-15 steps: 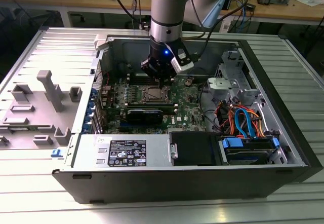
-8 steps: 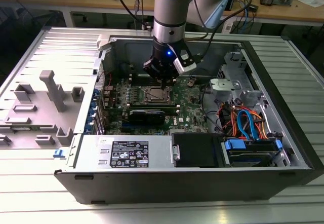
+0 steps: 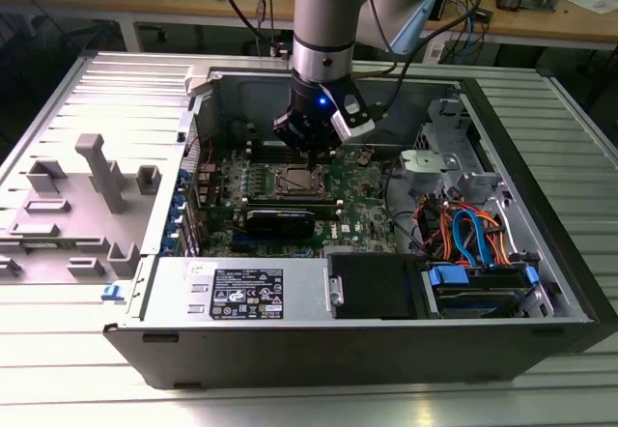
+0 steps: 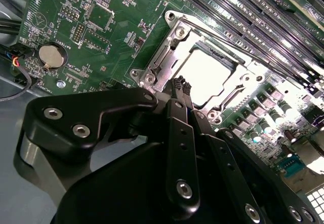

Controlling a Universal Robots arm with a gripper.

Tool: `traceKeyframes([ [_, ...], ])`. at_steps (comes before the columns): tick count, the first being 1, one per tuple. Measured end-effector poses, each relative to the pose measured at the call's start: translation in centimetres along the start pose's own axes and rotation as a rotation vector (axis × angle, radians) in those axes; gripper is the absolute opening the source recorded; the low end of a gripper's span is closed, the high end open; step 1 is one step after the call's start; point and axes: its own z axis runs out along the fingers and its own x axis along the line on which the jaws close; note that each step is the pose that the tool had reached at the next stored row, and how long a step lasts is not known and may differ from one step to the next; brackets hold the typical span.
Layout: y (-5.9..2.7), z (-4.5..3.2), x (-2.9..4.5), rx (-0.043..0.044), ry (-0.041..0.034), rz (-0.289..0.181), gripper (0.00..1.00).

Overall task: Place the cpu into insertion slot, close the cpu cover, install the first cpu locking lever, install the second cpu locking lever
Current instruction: 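Install the second cpu locking lever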

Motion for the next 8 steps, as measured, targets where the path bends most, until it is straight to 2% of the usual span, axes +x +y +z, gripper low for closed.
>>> traceKeyframes([
  [6, -0.01, -0.07, 0.01, 0.0002, 0.0004, 0.0, 0.11],
  [8, 0.0, -0.27, -0.01, -0.0003, 0.0046, 0.0, 0.11],
])
